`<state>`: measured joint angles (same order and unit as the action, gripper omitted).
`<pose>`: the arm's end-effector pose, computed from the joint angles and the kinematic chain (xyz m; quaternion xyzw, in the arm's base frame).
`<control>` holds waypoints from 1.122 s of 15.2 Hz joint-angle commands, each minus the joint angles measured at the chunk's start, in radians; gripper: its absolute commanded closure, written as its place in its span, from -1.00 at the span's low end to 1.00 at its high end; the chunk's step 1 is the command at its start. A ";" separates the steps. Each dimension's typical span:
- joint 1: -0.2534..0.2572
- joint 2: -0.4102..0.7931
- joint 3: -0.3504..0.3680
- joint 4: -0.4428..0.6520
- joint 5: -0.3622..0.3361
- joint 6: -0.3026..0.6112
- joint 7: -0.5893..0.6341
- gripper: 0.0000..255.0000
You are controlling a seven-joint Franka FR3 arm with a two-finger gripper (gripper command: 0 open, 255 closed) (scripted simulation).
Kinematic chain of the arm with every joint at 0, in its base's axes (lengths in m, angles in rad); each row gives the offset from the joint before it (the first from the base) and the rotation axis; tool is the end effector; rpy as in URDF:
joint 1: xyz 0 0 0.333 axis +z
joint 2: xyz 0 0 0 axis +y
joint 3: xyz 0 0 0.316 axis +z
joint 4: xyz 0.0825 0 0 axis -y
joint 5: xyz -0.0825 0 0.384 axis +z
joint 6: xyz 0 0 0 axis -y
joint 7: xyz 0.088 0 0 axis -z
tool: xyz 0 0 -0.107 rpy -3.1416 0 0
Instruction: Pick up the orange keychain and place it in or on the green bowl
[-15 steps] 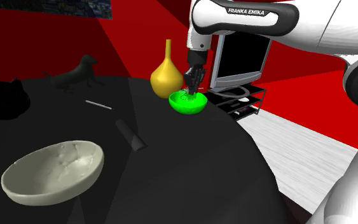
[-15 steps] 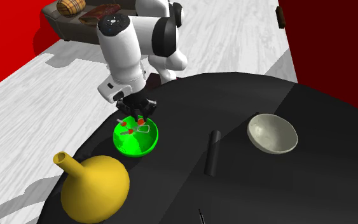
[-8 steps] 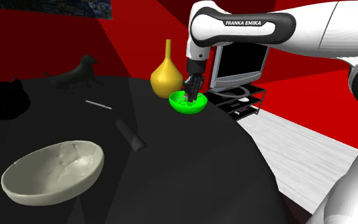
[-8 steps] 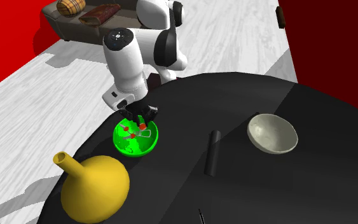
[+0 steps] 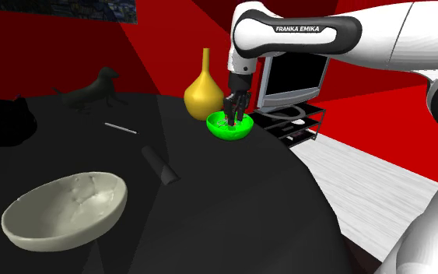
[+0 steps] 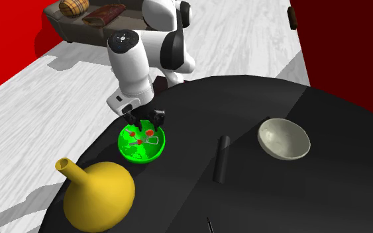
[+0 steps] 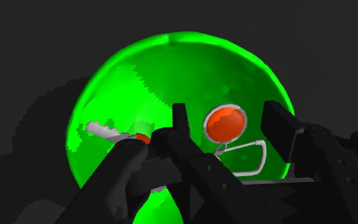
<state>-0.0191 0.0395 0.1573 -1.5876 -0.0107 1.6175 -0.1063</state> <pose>0.5647 0.0757 0.5987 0.9925 0.1222 -0.0045 0.0023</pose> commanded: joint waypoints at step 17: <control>0.004 0.042 0.003 0.184 -0.007 -0.142 0.004 -1.00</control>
